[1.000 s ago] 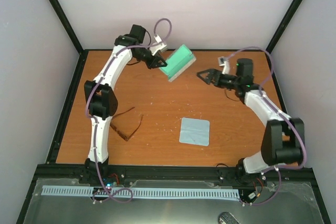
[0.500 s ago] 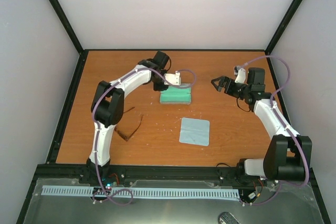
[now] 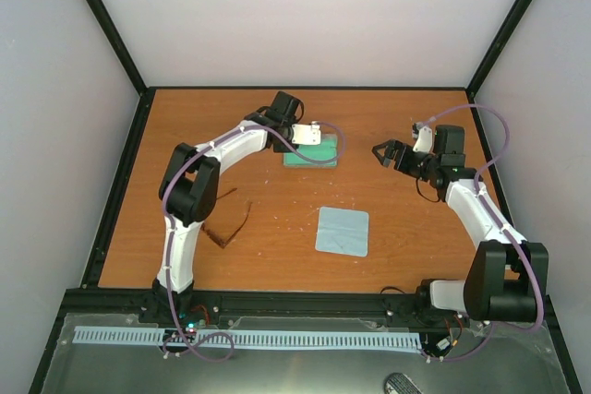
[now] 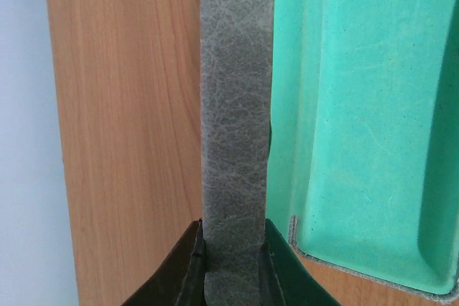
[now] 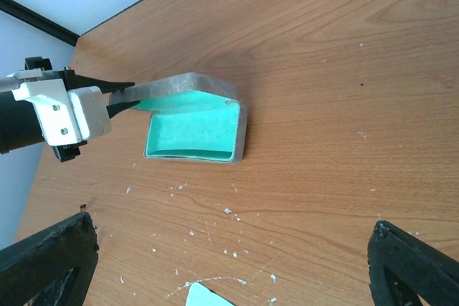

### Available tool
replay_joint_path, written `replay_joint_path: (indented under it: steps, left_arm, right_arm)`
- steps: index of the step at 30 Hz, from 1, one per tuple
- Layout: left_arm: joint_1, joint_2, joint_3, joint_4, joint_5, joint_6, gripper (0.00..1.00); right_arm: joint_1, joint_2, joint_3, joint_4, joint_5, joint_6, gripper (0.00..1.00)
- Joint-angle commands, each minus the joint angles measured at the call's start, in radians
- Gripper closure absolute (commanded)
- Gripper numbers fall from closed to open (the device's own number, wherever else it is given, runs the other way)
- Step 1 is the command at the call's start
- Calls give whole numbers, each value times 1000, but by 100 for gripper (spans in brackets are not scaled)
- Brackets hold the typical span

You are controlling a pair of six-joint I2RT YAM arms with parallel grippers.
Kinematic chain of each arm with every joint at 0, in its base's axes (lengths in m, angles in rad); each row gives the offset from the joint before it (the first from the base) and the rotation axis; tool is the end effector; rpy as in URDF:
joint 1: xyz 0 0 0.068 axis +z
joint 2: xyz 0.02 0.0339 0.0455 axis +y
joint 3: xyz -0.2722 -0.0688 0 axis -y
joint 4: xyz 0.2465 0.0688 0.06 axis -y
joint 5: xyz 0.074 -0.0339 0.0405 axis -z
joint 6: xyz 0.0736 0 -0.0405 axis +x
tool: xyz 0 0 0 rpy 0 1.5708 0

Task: Organize the sunglasses
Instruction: Place the sunglasses case at the center of the board.

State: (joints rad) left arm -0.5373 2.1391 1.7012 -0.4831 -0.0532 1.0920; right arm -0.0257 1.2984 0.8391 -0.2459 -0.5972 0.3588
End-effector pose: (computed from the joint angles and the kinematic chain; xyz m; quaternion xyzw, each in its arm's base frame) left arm 0.4353 -0.2548 0.1753 0.6834 0.6562 0.1116 0.3000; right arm 0.2980 0.0337 0.2328 0.0447 0.8752 0.3298 0.3510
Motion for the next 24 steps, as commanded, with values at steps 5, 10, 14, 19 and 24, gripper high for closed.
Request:
replay_joint_path:
  steps: [5, 10, 14, 19, 24]
  left_arm:
    - [-15, 16, 14, 73, 0, 18, 82]
    - [-16, 16, -2, 73, 6, 9, 75]
    - [-16, 17, -3, 74, -1, -3, 68]
    - [-16, -9, 2, 101, -30, -38, 30]
    - [-16, -87, 69, 54, -20, -196, 27]
  right_arm:
    - [1, 11, -8, 16, -3, -10, 0]
    - [1, 23, -6, 25, -10, -12, 0]
    - [1, 30, 1, 23, -12, -17, 0]
    - [1, 27, 21, -14, 20, -34, 0]
    - [1, 15, 79, -176, 121, -145, 0]
